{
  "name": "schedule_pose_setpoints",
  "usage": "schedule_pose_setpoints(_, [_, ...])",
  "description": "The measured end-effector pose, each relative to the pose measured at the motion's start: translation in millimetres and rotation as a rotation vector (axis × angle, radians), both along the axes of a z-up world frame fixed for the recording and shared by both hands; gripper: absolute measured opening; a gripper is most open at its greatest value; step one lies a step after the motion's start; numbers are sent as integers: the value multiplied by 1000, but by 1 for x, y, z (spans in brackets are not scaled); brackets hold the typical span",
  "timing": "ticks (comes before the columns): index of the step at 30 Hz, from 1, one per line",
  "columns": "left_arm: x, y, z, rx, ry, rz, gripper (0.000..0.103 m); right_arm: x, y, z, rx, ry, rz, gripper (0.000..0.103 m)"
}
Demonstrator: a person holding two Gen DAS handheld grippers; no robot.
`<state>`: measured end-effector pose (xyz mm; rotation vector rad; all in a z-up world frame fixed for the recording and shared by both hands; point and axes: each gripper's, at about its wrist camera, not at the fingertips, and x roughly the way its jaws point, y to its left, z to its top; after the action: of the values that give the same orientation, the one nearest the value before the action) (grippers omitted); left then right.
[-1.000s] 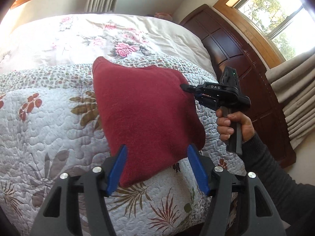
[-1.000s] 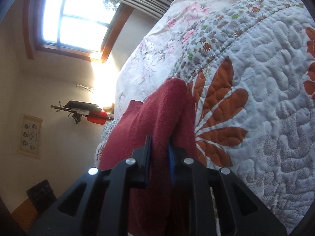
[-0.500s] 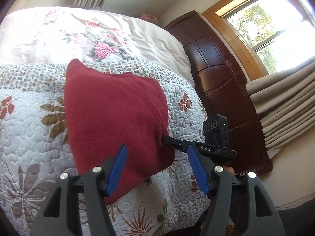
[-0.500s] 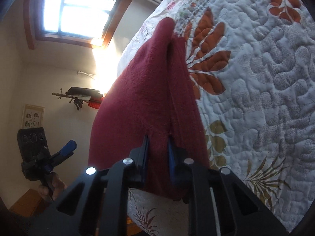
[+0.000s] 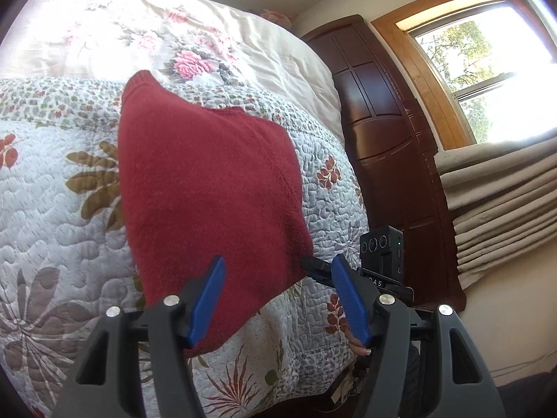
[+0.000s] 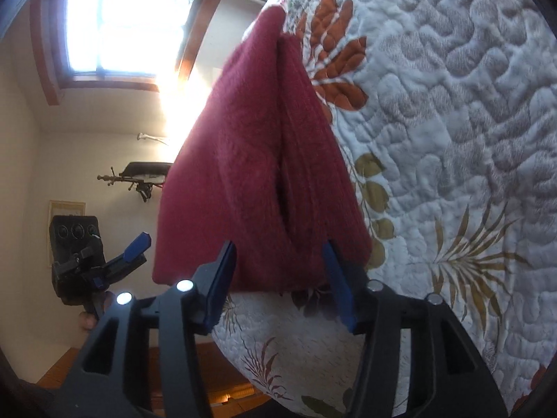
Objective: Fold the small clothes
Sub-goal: 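Press the folded sweater flat with the right gripper while the left gripper withdraws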
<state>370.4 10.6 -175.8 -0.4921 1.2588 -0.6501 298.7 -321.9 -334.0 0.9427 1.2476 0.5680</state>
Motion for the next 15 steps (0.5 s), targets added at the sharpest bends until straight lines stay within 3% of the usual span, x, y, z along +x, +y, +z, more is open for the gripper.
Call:
schedule_pose_setpoints(1, [-3, -1, -6, 11, 15, -3, 64, -3, 1, -4, -4, 8, 13, 15])
schedule_pose_setpoints(3, [-10, -1, -17, 16, 42, -9, 64, -11, -8, -13, -17, 44, -2, 10])
schedule_pose_setpoints(8, [-33, -5, -27, 29, 60, -28, 64, -15, -27, -11, -5, 59, -17, 9])
schedule_pose_setpoints(11, [-37, 1, -16, -3, 41, -13, 64, -12, -21, 4, -11, 27, 27, 15])
schedule_pose_setpoints(15, [-36, 3, -9, -6, 21, -29, 64, -6, -37, 32, -10, -45, -30, 32])
